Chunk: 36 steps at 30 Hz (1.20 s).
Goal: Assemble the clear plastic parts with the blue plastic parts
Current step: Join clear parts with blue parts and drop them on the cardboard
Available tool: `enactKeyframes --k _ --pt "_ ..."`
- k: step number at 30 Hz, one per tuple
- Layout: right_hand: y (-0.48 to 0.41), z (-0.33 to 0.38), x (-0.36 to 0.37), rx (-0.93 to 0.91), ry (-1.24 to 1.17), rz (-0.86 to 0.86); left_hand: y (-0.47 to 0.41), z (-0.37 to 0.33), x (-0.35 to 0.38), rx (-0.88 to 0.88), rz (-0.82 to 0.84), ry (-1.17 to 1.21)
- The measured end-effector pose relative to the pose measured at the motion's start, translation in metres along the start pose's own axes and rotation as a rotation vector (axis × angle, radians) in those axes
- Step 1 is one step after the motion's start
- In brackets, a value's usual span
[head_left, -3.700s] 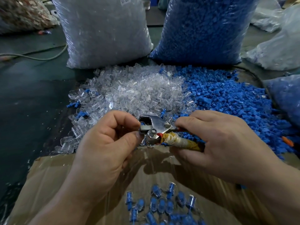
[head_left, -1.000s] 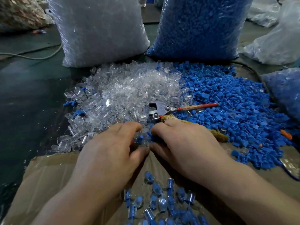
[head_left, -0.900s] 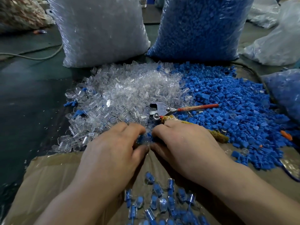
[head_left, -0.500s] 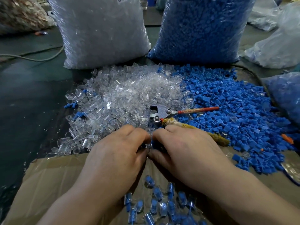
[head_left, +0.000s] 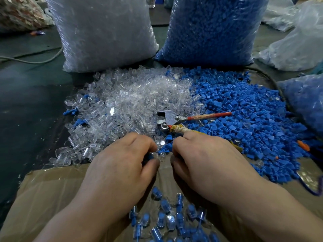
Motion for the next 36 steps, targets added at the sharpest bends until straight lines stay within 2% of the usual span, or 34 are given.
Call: enactKeyframes --k 7,15,20,23,28,33,36 --pt "-0.005 0.004 0.005 -0.043 0.040 0.053 0.001 -0.008 0.004 0.068 0.004 0.002" --pt "-0.008 0.012 0.004 -0.057 -0.061 -0.068 0.000 -0.008 0.004 0.063 -0.022 0.064" --pt "-0.005 0.007 0.000 -0.033 -0.222 -0.167 0.001 -0.007 0.001 0.046 -0.060 0.116" --pt "0.001 -0.002 -0.010 0.037 -0.341 -0.263 0.002 0.001 -0.008 -0.021 -0.159 0.262" --pt "0.005 -0.013 -0.013 0.133 -0.560 -0.351 0.000 0.035 -0.007 -0.272 -0.202 0.767" --pt "0.008 -0.021 -0.006 0.211 -0.837 -0.344 -0.005 0.047 0.003 -0.387 -0.100 1.128" --pt "0.007 -0.024 0.001 0.247 -1.152 -0.319 -0.006 0.042 0.008 -0.408 0.031 1.220"
Point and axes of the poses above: each hand's wrist, its own y-axis away from the middle knuckle, its own x-axis out of the palm, z = x × y, the point moved 8 cm from there along -y, towards the middle knuckle, and after that the axes turned 10 degrees about -x, right-handed, at the moved point
